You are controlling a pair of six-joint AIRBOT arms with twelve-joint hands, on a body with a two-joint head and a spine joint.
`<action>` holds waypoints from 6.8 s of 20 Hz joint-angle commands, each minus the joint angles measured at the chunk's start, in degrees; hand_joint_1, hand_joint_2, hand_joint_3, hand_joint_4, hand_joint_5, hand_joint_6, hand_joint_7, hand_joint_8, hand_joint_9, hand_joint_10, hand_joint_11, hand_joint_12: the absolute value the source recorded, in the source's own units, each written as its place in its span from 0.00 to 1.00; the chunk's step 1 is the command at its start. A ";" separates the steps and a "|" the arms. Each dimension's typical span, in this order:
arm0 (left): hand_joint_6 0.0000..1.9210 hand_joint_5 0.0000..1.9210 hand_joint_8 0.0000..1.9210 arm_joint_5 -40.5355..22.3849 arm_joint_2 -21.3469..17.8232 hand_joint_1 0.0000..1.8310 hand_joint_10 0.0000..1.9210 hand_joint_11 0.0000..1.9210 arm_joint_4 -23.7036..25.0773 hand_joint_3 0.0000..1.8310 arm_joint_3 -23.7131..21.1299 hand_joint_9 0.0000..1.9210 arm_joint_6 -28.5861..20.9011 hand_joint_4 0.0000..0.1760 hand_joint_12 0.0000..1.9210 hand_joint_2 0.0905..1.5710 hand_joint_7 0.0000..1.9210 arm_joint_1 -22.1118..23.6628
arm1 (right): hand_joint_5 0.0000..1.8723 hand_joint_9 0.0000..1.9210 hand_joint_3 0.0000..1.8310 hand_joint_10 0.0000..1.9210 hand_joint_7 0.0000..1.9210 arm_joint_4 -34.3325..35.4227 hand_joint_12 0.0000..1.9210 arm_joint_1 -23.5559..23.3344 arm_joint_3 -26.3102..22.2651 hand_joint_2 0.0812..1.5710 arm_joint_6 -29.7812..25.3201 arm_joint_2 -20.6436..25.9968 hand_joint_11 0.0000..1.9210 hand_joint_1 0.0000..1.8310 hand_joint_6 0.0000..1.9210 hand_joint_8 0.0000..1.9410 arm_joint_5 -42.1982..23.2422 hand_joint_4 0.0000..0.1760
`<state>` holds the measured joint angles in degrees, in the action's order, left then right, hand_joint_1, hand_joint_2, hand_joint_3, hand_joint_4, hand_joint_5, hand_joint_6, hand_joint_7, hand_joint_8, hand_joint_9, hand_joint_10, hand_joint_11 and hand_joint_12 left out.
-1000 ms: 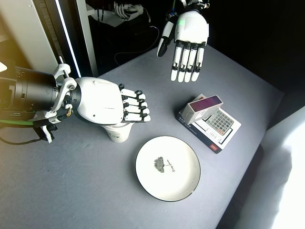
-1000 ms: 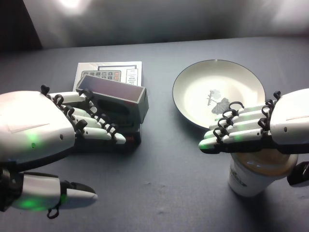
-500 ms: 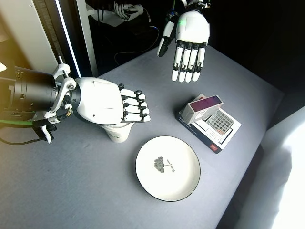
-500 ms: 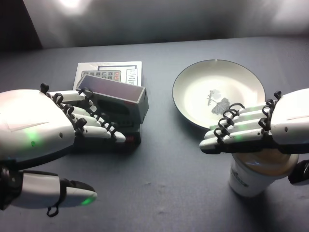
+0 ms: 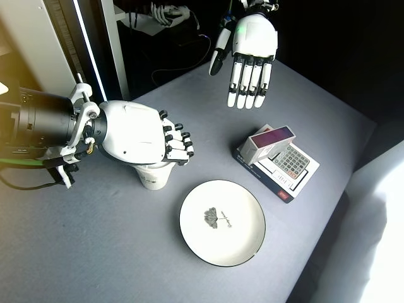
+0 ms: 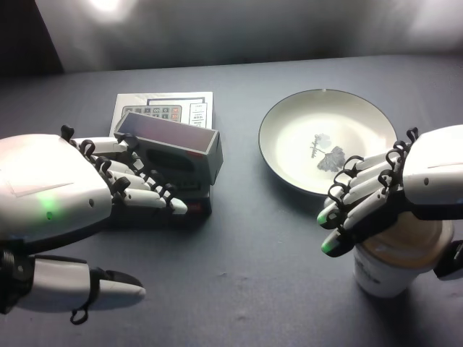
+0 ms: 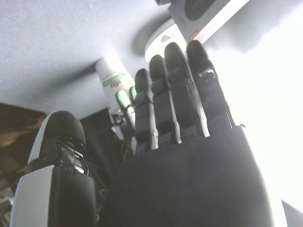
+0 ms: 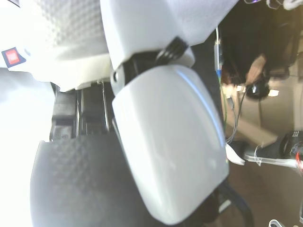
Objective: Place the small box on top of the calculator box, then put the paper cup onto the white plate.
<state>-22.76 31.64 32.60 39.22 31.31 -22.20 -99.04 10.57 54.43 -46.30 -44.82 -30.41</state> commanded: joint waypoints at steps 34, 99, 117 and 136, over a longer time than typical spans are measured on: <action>0.00 0.22 0.00 -5.08 -0.39 0.14 0.00 0.08 -0.12 0.00 0.23 0.28 -0.22 0.00 0.35 0.81 0.27 1.43 | 0.45 0.36 0.00 0.65 0.46 29.65 0.89 -9.54 6.07 0.73 22.86 -3.18 0.36 0.81 0.60 0.58 3.55 0.00; 0.00 0.24 0.00 -4.80 -0.35 0.16 0.00 0.07 0.47 0.00 0.68 0.28 -0.34 0.00 0.35 0.81 0.28 1.75 | 0.27 0.21 0.00 0.09 0.27 20.77 0.68 -10.30 39.58 0.63 10.09 -27.74 0.00 0.59 0.02 0.00 -0.43 0.00; 0.00 0.22 0.00 -4.80 -0.35 0.17 0.00 0.06 0.50 0.00 0.48 0.27 -0.55 0.00 0.35 0.81 0.26 1.91 | 0.00 0.00 0.00 0.00 0.00 20.77 0.00 -10.91 39.33 0.52 6.44 -26.75 0.00 0.39 0.00 0.00 -3.57 0.00; 0.00 0.22 0.00 -4.85 0.47 0.17 0.00 0.05 1.08 0.00 0.05 0.26 -0.17 0.00 0.37 0.81 0.26 3.86 | 0.00 0.00 0.00 0.00 0.00 19.57 0.00 -14.07 10.48 0.48 20.34 4.56 0.00 0.28 0.00 0.00 -4.78 0.00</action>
<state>-22.63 32.60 34.79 39.33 31.16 -18.92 -82.63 -3.16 64.84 -25.91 -40.69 -34.02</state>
